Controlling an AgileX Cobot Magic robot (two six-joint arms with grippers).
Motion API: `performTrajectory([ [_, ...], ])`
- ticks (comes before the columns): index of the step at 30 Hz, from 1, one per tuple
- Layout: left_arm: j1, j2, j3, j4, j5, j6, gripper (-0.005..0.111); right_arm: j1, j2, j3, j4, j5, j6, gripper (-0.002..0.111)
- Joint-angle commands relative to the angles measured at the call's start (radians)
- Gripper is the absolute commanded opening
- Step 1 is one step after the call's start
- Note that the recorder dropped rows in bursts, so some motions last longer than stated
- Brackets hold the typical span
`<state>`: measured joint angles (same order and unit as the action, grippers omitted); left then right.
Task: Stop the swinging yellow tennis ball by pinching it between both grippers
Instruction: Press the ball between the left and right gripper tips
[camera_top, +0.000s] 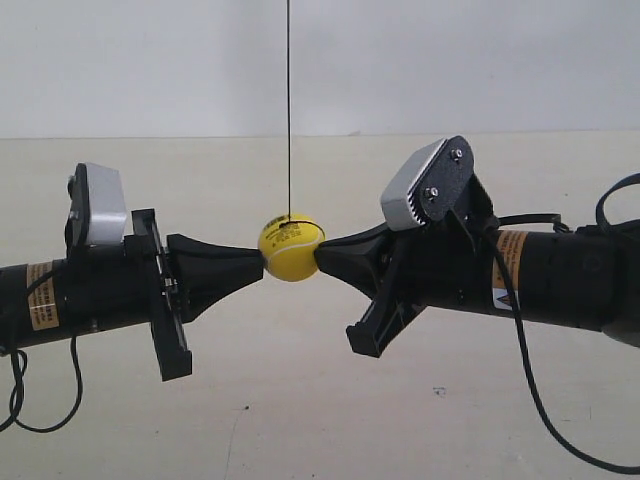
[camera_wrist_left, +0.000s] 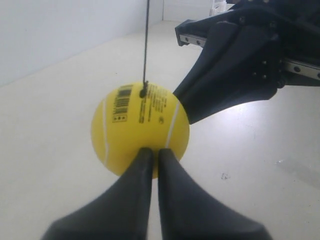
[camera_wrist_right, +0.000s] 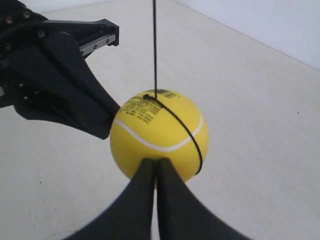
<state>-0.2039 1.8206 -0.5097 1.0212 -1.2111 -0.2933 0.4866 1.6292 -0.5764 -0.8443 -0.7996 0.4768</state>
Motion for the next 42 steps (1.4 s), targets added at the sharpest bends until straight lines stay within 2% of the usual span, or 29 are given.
performTrajectory([
  [1, -0.006, 0.002, -0.004, -0.012, -0.010, 0.011, 0.005, 0.001, -0.001, -0.005, 0.001, -0.008, -0.007, 0.000],
  [17, -0.006, 0.002, -0.004, -0.016, -0.010, 0.011, 0.005, 0.001, -0.003, -0.005, 0.098, 0.018, -0.112, 0.000],
  [42, -0.006, 0.002, -0.004, -0.018, -0.010, 0.011, 0.005, 0.001, -0.003, -0.005, 0.028, -0.003, -0.022, 0.000],
])
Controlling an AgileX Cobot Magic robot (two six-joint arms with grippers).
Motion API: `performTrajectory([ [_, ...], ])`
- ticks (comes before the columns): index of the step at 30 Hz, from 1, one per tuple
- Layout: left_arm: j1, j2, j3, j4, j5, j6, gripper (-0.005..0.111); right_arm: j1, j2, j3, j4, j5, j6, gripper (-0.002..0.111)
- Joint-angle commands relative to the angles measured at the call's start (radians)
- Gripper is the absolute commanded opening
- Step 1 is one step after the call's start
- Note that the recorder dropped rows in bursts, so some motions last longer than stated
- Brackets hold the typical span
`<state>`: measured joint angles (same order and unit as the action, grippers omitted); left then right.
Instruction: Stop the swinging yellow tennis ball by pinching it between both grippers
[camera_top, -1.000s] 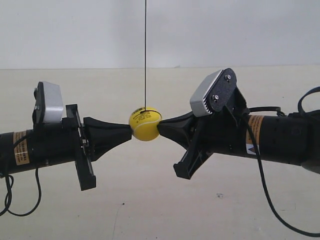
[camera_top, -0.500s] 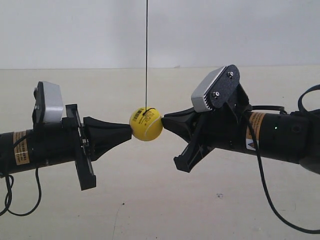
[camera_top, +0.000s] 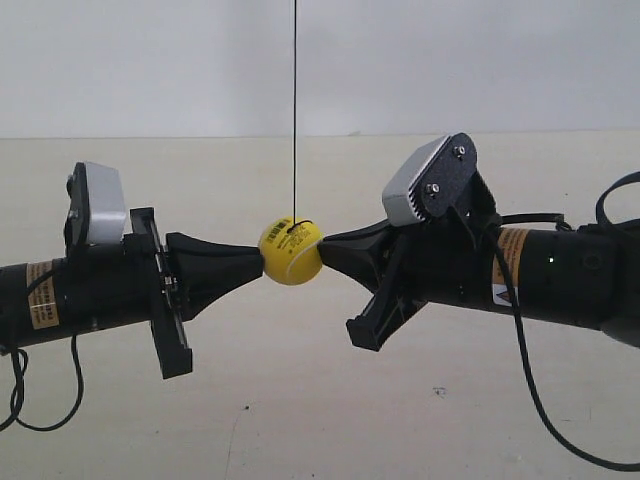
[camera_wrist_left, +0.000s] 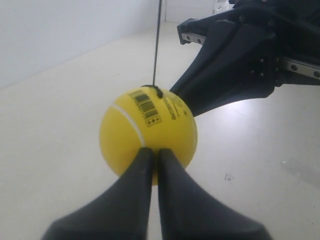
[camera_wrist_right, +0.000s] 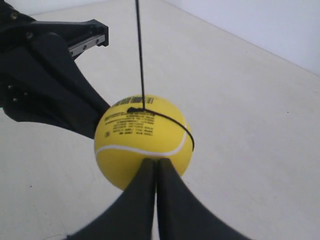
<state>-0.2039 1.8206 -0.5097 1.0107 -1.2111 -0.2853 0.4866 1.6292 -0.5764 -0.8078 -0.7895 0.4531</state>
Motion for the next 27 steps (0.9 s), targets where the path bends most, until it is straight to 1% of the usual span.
performTrajectory([
  [1, -0.006, 0.002, -0.004, -0.008, -0.010, 0.003, 0.005, 0.001, -0.003, -0.005, -0.008, -0.014, 0.004, 0.000],
  [21, -0.006, 0.002, -0.004, -0.008, -0.010, 0.003, 0.005, 0.001, -0.003, -0.005, -0.008, -0.014, 0.006, 0.000],
  [24, -0.006, 0.002, -0.004, -0.008, -0.010, 0.003, 0.005, 0.001, -0.003, -0.005, -0.003, 0.014, -0.010, 0.000],
  [27, -0.006, 0.002, -0.004, -0.071, 0.000, 0.001, 0.005, 0.001, -0.003, -0.005, 0.075, 0.069, -0.040, 0.000],
])
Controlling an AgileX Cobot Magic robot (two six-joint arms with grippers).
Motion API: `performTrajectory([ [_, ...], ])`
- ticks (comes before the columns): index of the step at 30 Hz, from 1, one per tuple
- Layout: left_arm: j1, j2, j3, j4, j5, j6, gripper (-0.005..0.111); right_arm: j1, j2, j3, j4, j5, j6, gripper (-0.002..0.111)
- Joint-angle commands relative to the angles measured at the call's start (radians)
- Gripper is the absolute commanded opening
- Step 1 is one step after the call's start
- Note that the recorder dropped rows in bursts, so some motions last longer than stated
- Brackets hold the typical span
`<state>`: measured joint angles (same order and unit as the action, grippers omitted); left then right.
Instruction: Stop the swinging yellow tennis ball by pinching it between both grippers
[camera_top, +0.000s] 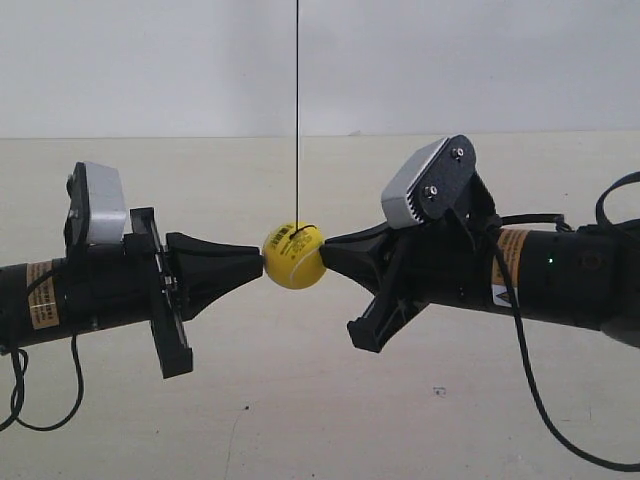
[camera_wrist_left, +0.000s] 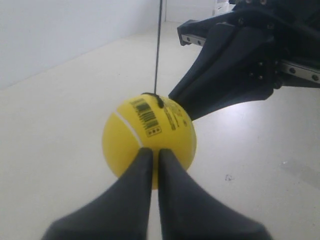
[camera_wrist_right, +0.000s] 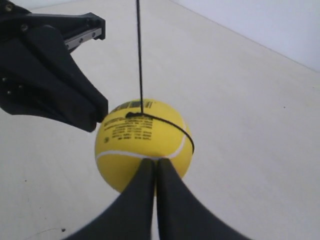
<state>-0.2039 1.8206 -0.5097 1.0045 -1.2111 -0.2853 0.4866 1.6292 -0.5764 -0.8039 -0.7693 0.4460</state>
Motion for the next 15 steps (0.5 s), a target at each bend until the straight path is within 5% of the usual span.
performTrajectory([
  [1, -0.006, 0.002, -0.004, -0.109, 0.037, -0.012, 0.005, 0.001, -0.003, -0.005, 0.103, 0.080, -0.060, 0.000],
  [15, -0.006, 0.000, -0.004, -0.426, 0.332, -0.134, 0.005, 0.001, -0.005, -0.005, 0.751, 0.303, -0.545, 0.000],
])
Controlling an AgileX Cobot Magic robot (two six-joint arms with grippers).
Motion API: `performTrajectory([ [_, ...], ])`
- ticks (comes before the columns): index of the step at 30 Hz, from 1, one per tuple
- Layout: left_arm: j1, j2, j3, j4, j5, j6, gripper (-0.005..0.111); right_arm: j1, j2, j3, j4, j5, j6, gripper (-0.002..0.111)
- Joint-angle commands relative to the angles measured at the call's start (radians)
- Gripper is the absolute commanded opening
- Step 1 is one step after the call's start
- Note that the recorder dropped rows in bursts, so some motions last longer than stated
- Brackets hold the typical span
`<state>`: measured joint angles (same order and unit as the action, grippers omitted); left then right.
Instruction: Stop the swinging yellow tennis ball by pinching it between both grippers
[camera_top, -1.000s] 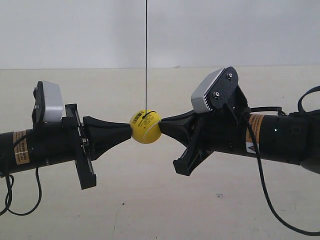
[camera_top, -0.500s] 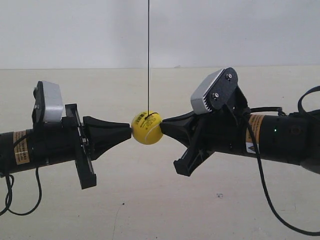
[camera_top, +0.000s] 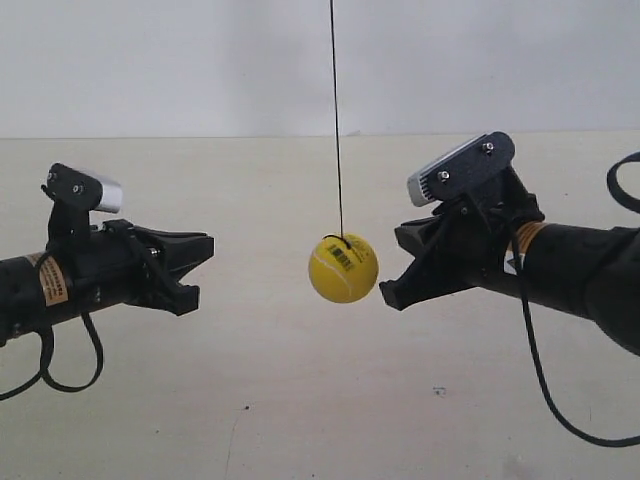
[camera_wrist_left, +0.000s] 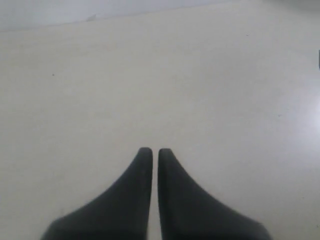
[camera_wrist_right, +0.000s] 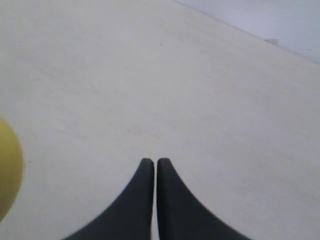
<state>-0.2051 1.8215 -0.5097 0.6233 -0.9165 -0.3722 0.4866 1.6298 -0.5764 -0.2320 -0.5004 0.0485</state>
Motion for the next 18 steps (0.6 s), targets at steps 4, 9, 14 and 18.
performTrajectory([
  [4, -0.005, -0.037, -0.004, -0.071, 0.120, -0.047, 0.005, 0.001, -0.036, -0.005, 0.342, 0.077, -0.317, 0.000],
  [9, -0.003, -0.153, -0.004, -0.240, 0.366, 0.010, 0.005, -0.001, -0.115, -0.005, 0.640, 0.137, -0.556, 0.000],
  [14, -0.003, -0.292, 0.000, -0.250, 0.514, 0.026, 0.005, -0.001, -0.200, -0.005, 0.721, 0.207, -0.642, 0.000],
  [18, -0.003, -0.399, 0.042, -0.263, 0.520, 0.030, 0.005, -0.001, -0.261, -0.005, 0.721, 0.254, -0.644, 0.000],
])
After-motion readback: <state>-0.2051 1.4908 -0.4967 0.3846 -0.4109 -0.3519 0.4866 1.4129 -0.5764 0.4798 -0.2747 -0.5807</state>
